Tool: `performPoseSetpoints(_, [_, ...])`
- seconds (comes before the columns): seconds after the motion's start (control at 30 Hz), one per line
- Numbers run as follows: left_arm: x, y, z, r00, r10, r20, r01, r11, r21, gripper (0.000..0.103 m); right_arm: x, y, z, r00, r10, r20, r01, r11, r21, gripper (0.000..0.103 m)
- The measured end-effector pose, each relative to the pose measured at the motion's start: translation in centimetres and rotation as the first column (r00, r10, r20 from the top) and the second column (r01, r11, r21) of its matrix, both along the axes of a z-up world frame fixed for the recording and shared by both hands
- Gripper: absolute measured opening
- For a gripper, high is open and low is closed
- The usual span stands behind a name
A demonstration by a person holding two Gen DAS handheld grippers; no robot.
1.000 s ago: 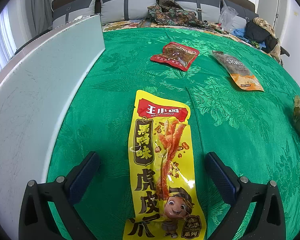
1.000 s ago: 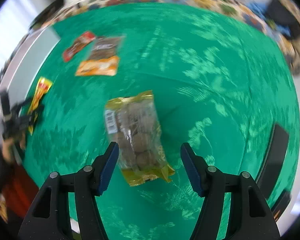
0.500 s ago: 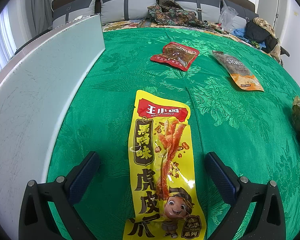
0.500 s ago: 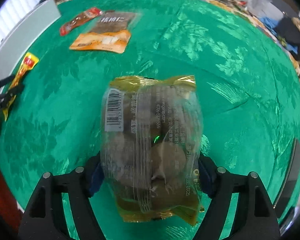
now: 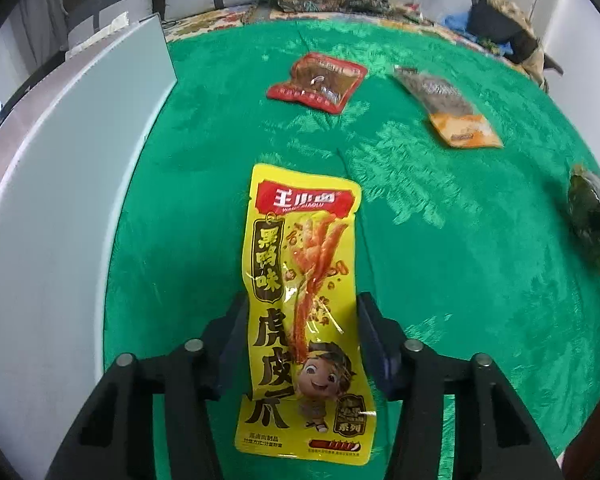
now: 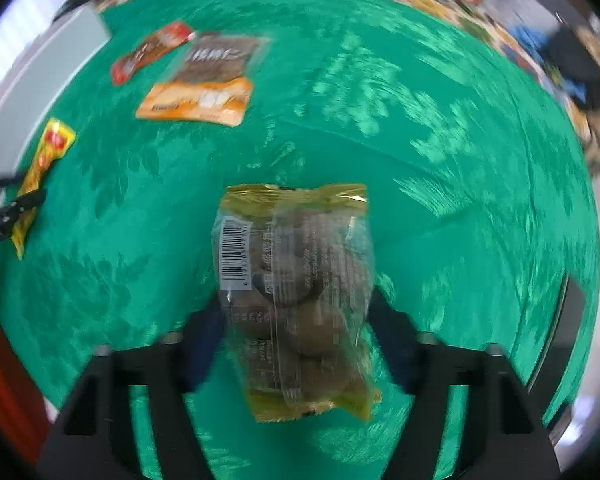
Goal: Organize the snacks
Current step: 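Drop yellow bag into box with left tool while right drops round-snack bag, then bring both open tools back over the red and walnut bags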
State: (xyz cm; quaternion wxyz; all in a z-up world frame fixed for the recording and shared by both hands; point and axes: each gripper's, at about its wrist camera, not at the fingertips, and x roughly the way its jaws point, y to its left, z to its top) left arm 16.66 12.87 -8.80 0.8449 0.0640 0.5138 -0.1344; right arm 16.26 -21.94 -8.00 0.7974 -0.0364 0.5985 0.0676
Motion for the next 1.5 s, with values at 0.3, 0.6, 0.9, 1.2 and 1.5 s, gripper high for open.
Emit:
performPoseSetpoints(0.3, [-3.8,3.6,2.4,0.995,0.103,-0.011,-0.102,0.953,-0.284,0.040,-3.9,-0.4,2.7,0.995,-0.098,0.006,0.096,0.978,0.186,0.061])
performPoseSetpoints(0.6, [-7.0,9.5,10.9,0.972,0.218,0.083,-0.151,0.862,-0.484,0.040,-4.4,5.5,6.8,0.997,-0.065,0.048,0.044,0.934,0.354,0.061])
performPoseSetpoints(0.9, [-7.6,24.0,16.6,0.870,0.460,0.179,-0.374,0.851,-0.368,0.046,0.1,27.9,16.5,0.954,0.195,0.227,-0.288,0.803,0.522,0.062])
performPoseSetpoints(1.2, [-9.6,32.8,12.9,0.750,0.645,0.145,-0.600,0.756,-0.262,0.086,2.7,46.0,16.9,0.932,0.269,0.243,-0.361,0.750,0.555,0.070])
performPoseSetpoints(1.5, [-11.6,31.0,12.6,0.772,0.617,0.152,-0.545,0.765,-0.343,0.088,1.3,42.2,16.0,0.876,0.278,0.394,-0.428,0.824,0.370,0.072])
